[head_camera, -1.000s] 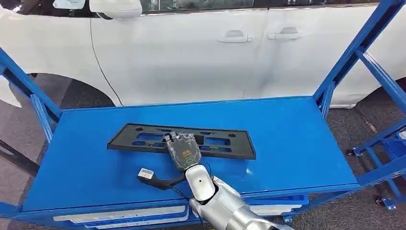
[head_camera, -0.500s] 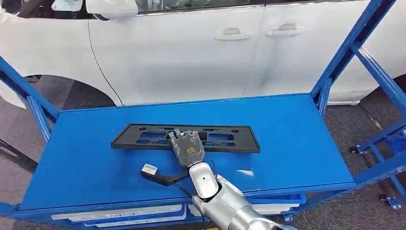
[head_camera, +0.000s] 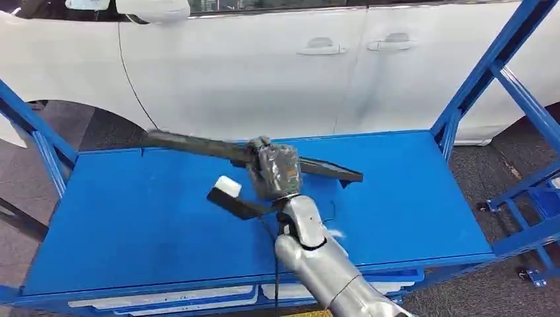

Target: Take the parts from the cabinet and place them on the table.

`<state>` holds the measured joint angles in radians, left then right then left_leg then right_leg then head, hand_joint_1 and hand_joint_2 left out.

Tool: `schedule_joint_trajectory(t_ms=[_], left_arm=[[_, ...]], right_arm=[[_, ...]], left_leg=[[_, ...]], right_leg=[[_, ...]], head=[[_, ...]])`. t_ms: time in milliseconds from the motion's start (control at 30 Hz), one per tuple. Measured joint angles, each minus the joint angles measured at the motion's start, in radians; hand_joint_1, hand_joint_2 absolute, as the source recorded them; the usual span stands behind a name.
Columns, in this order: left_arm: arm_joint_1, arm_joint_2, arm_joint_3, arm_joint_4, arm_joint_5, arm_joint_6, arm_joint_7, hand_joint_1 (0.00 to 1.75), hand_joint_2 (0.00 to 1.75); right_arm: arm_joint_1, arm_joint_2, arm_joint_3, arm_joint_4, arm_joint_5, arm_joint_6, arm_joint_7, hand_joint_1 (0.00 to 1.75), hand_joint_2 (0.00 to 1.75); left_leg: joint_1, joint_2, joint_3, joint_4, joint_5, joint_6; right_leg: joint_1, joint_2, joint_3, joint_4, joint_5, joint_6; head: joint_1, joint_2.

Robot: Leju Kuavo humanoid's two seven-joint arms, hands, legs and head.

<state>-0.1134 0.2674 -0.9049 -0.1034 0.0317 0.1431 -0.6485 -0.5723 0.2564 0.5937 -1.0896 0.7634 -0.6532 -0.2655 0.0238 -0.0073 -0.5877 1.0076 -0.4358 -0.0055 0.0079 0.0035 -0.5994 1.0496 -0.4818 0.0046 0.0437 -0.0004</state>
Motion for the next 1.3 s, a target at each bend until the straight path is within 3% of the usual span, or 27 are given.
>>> schedule_joint_trajectory(t_ms=[33,67,100,133,167,200,267,300,400,500,533,600,633,667,700,800,833,933,967,1000,1033,1100,1133,1167,1200,1233,1300], left_arm=[[0.001,0.0,0.018,0.0,0.0,-0.012,-0.002,0.0,1.75],[0.003,-0.001,0.033,0.0,0.0,-0.022,-0.001,0.0,1.75],[0.004,-0.001,0.041,0.0,0.0,-0.026,0.003,0.0,1.75],[0.005,-0.002,0.044,0.0,0.0,-0.029,0.014,0.0,1.75],[0.007,-0.003,0.047,0.0,0.0,-0.029,0.023,0.0,1.75],[0.009,-0.005,0.05,0.0,0.0,-0.029,0.032,0.0,1.75],[0.01,-0.01,0.05,0.0,0.0,-0.029,0.04,0.0,1.75],[0.01,-0.012,0.05,0.0,0.0,-0.029,0.04,0.0,1.75],[0.011,-0.019,0.05,0.0,0.0,-0.02,0.029,0.0,1.75],[0.005,-0.022,0.051,0.0,0.0,-0.014,0.025,0.0,1.75],[0.004,-0.022,0.052,0.0,0.0,-0.014,0.025,0.0,1.75],[0.005,-0.022,0.056,0.0,0.0,-0.013,0.026,0.0,1.75],[0.006,-0.023,0.058,0.0,0.0,-0.013,0.026,0.0,1.75],[0.008,-0.024,0.058,0.0,0.0,-0.013,0.027,0.0,1.75],[0.008,-0.024,0.059,0.0,0.0,-0.013,0.027,0.0,1.75],[0.007,-0.024,0.065,0.0,0.0,-0.008,0.031,0.0,1.75],[0.005,-0.023,0.066,0.0,0.0,-0.005,0.034,0.0,1.75],[0.007,-0.025,0.067,0.0,0.0,0.008,0.041,0.0,1.75],[0.007,-0.026,0.068,0.0,0.0,0.01,0.042,0.0,1.75],[0.006,-0.029,0.068,0.0,0.0,0.011,0.043,0.0,1.75],[0.005,-0.029,0.068,0.0,0.0,0.014,0.045,0.0,1.75],[0.005,-0.03,0.068,0.0,0.0,0.017,0.048,0.0,1.75],[0.005,-0.032,0.068,0.0,0.0,0.017,0.051,0.0,1.75],[0.006,-0.033,0.068,0.0,0.0,0.017,0.058,0.0,1.75],[0.006,-0.034,0.068,0.0,0.0,0.016,0.061,0.0,1.75],[0.007,-0.037,0.068,0.0,0.0,0.016,0.064,0.0,1.75],[0.007,-0.039,0.068,0.0,0.0,0.017,0.067,0.0,1.75]], right_arm=[[0.003,-0.013,-0.028,-0.069,-0.165,0.027,-0.076,1.75,1.75],[0.01,-0.034,-0.068,-0.168,-0.382,0.079,-0.142,1.75,1.75],[0.02,-0.052,-0.101,-0.246,-0.538,0.164,-0.189,1.75,1.75],[0.035,-0.077,-0.136,-0.332,-0.707,0.264,-0.211,1.75,1.75],[0.057,-0.097,-0.164,-0.406,-0.841,0.356,-0.226,1.75,1.75],[0.077,-0.116,-0.194,-0.482,-0.965,0.459,-0.243,1.75,1.75],[0.116,-0.139,-0.234,-0.598,-1.108,0.618,-0.261,1.75,1.75],[0.134,-0.147,-0.252,-0.65,-1.149,0.693,-0.269,1.75,1.75],[0.182,-0.165,-0.272,-0.74,-1.188,0.827,-0.276,1.75,1.75],[0.205,-0.171,-0.272,-0.788,-1.196,0.87,-0.268,1.75,1.75],[0.206,-0.171,-0.272,-0.796,-1.201,0.877,-0.268,1.75,1.75],[0.216,-0.174,-0.273,-0.805,-1.207,0.882,-0.267,1.75,1.75],[0.223,-0.175,-0.273,-0.808,-1.207,0.886,-0.267,1.75,1.75],[0.227,-0.176,-0.273,-0.811,-1.207,0.887,-0.265,1.75,1.75],[0.229,-0.177,-0.273,-0.812,-1.207,0.887,-0.262,1.75,1.75],[0.23,-0.178,-0.274,-0.817,-1.226,0.902,-0.25,1.75,1.75],[0.231,-0.178,-0.274,-0.817,-1.237,0.917,-0.244,1.75,1.75],[0.232,-0.179,-0.273,-0.816,-1.246,0.949,-0.225,1.75,1.75],[0.231,-0.179,-0.273,-0.815,-1.246,0.958,-0.219,1.75,1.75],[0.231,-0.18,-0.272,-0.813,-1.246,0.963,-0.216,1.75,1.75],[0.229,-0.181,-0.271,-0.811,-1.246,0.966,-0.214,1.75,1.75],[0.229,-0.185,-0.269,-0.805,-1.246,0.969,-0.212,1.75,1.75],[0.229,-0.187,-0.268,-0.802,-1.246,0.972,-0.208,1.75,1.75],[0.228,-0.19,-0.267,-0.797,-1.246,0.977,-0.205,1.75,1.75],[0.228,-0.193,-0.266,-0.794,-1.247,0.978,-0.201,1.75,1.75],[0.228,-0.196,-0.264,-0.79,-1.248,0.979,-0.198,1.75,1.75],[0.225,-0.199,-0.261,-0.788,-1.254,0.98,-0.193,1.75,1.75]], left_leg=[[-0.001,0.001,-0.001,0.0,-0.001,0.008],[-0.002,0.001,-0.001,0.0,-0.001,0.01],[-0.002,0.001,-0.001,0.0,-0.002,0.012],[-0.002,0.0,0.0,0.001,-0.003,0.013],[-0.002,-0.002,0.001,0.001,-0.003,0.013],[-0.002,-0.003,0.002,0.001,-0.005,0.013],[-0.002,-0.004,0.01,0.001,-0.009,0.008],[-0.002,-0.003,0.012,0.0,-0.012,0.004],[-0.007,-0.001,0.014,-0.001,-0.017,-0.011],[-0.004,0.002,0.013,0.016,-0.035,-0.027],[-0.004,0.002,-0.008,0.066,-0.069,-0.028],[-0.004,0.002,-0.085,0.235,-0.151,-0.034],[-0.004,0.002,-0.118,0.301,-0.17,-0.037],[-0.003,0.002,-0.127,0.318,-0.164,-0.037],[-0.003,0.002,-0.113,0.285,-0.135,-0.036],[-0.004,0.002,0.012,0.027,-0.009,-0.023],[-0.01,0.001,0.022,0.003,-0.022,-0.019],[-0.015,-0.001,0.013,0.005,-0.012,-0.008],[-0.01,-0.001,0.012,-0.002,-0.006,0.001],[-0.005,0.003,0.012,-0.008,0.002,0.01],[-0.005,0.003,0.007,-0.009,0.007,0.016],[-0.006,0.003,-0.005,-0.009,0.015,0.021],[-0.006,0.003,-0.013,-0.008,0.02,0.02],[-0.006,0.003,-0.021,-0.007,0.025,0.019],[-0.005,0.003,-0.029,-0.005,0.03,0.018],[-0.005,0.003,-0.036,-0.003,0.035,0.015],[-0.004,0.001,-0.046,-0.001,0.045,0.008]], right_leg=[[-0.003,0.0,-0.033,0.066,-0.038,0.007],[-0.006,0.0,-0.073,0.149,-0.076,0.011],[-0.008,0.0,-0.111,0.227,-0.105,0.014],[-0.011,0.0,-0.138,0.276,-0.111,0.017],[-0.013,0.0,-0.141,0.276,-0.096,0.018],[-0.014,0.0,-0.125,0.232,-0.063,0.017],[-0.014,-0.001,-0.042,0.056,0.029,0.01],[-0.013,-0.002,-0.007,-0.022,0.05,0.004],[-0.004,0.001,0.0,-0.035,0.038,-0.007],[-0.013,0.0,0.013,-0.053,0.046,-0.025],[-0.013,-0.002,0.014,-0.053,0.045,-0.032],[-0.011,-0.003,0.016,-0.053,0.043,-0.035],[-0.009,-0.003,0.015,-0.052,0.042,-0.035],[-0.008,-0.003,0.016,-0.052,0.042,-0.036],[-0.008,-0.003,0.017,-0.051,0.041,-0.036],[-0.008,-0.002,0.023,-0.044,0.038,-0.03],[-0.001,-0.002,0.018,-0.039,0.036,-0.025],[-0.006,-0.001,0.01,-0.039,0.044,-0.011],[-0.004,-0.001,0.009,-0.038,0.045,-0.005],[-0.007,0.0,0.006,-0.026,0.027,0.001],[-0.007,-0.001,-0.008,0.01,-0.013,0.007],[-0.013,-0.001,-0.062,0.16,-0.108,0.016],[-0.015,-0.001,-0.087,0.231,-0.141,0.019],[-0.016,-0.001,-0.096,0.272,-0.152,0.021],[-0.019,-0.001,-0.084,0.263,-0.138,0.023],[-0.022,-0.002,-0.045,0.207,-0.106,0.023],[-0.023,-0.002,0.073,0.016,-0.04,0.018]], head=[[0.004,0.0],[0.002,0.0],[0.004,0.0],[0.004,0.0],[0.006,0.0],[0.011,0.0],[0.017,0.0],[0.02,0.0],[0.019,0.0],[0.018,0.0],[0.014,0.0],[0.013,0.0],[0.012,0.0],[0.013,0.0],[0.012,0.0],[0.011,0.0],[0.011,0.0],[0.01,0.0],[0.011,0.0],[0.011,0.0],[0.014,0.0],[0.015,0.0],[0.014,0.0],[0.015,0.0],[0.015,0.0],[0.015,0.0],[0.017,0.0]])
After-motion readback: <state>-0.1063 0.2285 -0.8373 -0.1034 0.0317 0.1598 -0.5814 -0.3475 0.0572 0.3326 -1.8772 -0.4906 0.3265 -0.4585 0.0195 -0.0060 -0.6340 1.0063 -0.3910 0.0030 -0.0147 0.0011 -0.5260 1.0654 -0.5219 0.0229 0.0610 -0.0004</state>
